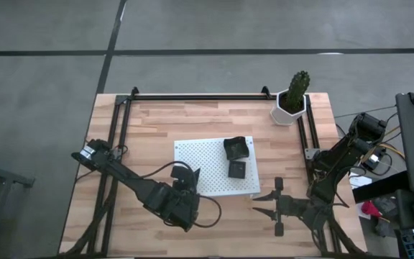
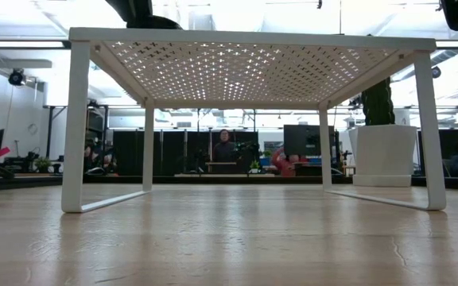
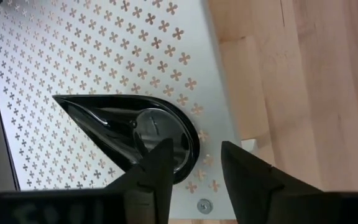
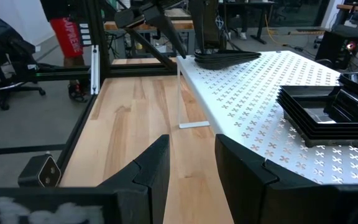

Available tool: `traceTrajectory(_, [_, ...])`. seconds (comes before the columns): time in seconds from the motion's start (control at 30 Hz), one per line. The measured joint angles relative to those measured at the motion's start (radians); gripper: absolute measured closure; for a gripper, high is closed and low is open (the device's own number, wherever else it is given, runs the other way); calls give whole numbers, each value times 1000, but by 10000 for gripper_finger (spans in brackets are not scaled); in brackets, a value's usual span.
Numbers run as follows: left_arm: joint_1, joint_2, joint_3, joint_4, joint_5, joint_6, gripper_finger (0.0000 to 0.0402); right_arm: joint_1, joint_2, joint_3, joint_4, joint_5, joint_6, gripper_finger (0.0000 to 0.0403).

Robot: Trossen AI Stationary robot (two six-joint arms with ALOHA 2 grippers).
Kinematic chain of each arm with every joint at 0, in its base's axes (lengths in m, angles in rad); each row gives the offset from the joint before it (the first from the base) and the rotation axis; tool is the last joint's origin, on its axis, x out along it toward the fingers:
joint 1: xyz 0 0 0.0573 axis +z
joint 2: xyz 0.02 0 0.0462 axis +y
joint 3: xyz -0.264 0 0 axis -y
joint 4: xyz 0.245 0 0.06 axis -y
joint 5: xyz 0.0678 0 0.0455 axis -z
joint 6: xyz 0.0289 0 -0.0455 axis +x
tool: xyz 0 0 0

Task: Pick & Place Mini shaped plates
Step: Return to Home Position

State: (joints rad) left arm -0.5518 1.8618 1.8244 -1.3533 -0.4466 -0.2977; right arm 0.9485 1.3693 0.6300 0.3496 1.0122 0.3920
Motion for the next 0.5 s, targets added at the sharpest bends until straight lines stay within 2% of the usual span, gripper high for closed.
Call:
traceTrajectory(0.27, [0,0,0,0,11,-59,282,0,0,0,0,32,-5,280])
traceTrajectory(0.5, [-2,-46,0,4,22,-76,340,0,-1,0,2,62,-41,280])
